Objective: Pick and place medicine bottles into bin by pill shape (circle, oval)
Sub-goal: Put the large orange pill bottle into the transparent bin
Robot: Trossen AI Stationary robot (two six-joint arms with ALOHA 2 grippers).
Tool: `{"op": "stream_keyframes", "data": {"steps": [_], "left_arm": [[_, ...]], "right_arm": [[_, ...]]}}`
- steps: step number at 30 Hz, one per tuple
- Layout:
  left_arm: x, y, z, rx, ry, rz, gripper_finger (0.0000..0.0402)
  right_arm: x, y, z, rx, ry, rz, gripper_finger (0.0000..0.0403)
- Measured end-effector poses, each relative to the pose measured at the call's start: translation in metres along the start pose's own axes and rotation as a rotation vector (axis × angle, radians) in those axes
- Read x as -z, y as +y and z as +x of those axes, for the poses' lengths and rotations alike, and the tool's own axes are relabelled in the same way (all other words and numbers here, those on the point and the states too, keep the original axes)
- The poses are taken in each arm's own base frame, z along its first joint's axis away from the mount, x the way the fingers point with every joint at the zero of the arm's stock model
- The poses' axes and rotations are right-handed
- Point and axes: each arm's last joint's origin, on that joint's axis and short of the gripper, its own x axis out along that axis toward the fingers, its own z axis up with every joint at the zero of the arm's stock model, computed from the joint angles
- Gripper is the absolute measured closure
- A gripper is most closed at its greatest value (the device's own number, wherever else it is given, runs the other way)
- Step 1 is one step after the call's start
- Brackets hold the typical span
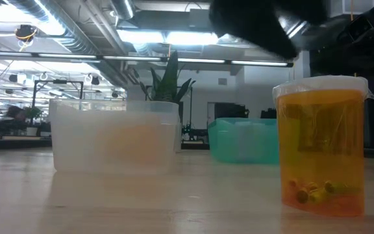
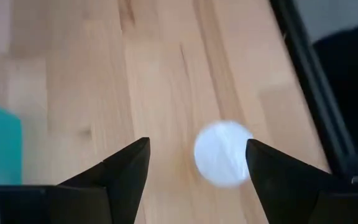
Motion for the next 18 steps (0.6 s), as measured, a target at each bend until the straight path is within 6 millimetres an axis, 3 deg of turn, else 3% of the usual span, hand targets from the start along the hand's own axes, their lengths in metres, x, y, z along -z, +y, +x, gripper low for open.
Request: {"op": "stream_keyframes", "data": {"steps": [9,18], "left_arm": [[0.017,-0.019,0.002,0.018,0.115,0.002,0.0145],[0.036,-0.021,0.039,0.014,0.207,-0.005,0.0145]], "right_arm": [[0.0,0.0,0.0,0.0,0.003,0.0,0.0247],[0.0,0.0,0.0,0.0,0.002,0.0,0.0247]]}}
